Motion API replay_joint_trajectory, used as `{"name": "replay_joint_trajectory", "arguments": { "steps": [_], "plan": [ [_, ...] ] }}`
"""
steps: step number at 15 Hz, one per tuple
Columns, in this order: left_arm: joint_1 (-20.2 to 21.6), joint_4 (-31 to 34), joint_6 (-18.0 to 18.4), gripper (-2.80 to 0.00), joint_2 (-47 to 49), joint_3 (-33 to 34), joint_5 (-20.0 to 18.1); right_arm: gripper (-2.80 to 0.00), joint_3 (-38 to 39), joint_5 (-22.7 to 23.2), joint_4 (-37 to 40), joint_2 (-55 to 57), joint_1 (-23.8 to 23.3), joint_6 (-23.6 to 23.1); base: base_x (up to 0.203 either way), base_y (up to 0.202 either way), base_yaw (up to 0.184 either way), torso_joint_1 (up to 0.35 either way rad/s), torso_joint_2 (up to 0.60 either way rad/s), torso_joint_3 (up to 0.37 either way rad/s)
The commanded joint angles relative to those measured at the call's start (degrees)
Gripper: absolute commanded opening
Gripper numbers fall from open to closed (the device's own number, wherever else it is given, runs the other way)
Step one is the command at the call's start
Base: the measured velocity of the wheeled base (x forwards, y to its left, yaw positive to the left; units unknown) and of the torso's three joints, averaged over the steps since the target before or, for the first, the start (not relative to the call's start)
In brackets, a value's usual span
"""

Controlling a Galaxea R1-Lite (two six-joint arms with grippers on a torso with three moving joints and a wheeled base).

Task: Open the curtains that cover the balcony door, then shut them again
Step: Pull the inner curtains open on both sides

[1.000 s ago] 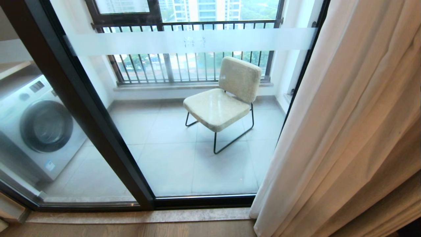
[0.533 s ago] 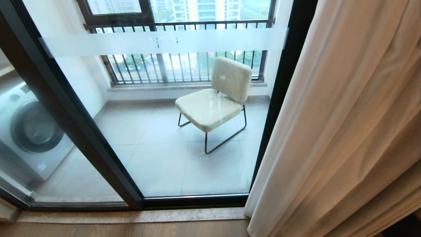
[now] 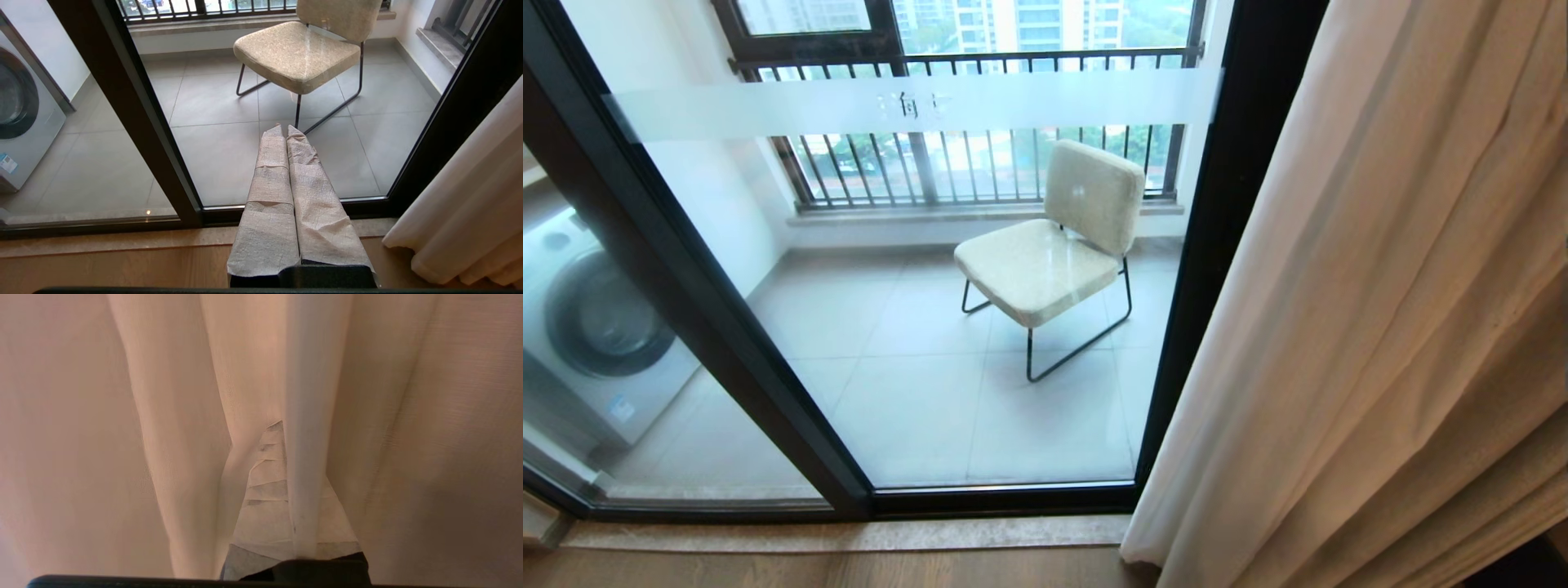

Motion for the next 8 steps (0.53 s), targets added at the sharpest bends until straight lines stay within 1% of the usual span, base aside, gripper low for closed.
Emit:
{"name": "replay_joint_trajectory", "arguments": {
  "steps": [1, 4, 8],
  "plan": [
    [0.0, 0.0, 0.0, -2.8, 0.0, 0.0, 0.0, -2.8, -0.2, 0.0, -0.2, 0.1, 0.0, 0.0, 0.0, 0.0, 0.0, 0.0, 0.0, 0.0],
    [0.0, 0.0, 0.0, -2.8, 0.0, 0.0, 0.0, -2.8, -1.0, 0.0, 0.0, 0.0, -0.3, 0.0, 0.0, 0.0, 0.0, 0.0, 0.0, 0.0],
    [0.0, 0.0, 0.0, -2.8, 0.0, 0.0, 0.0, -2.8, -2.7, 0.1, 0.3, 1.0, -4.5, 0.9, 0.0, 0.0, 0.0, 0.0, 0.0, 0.0]
  ]
}}
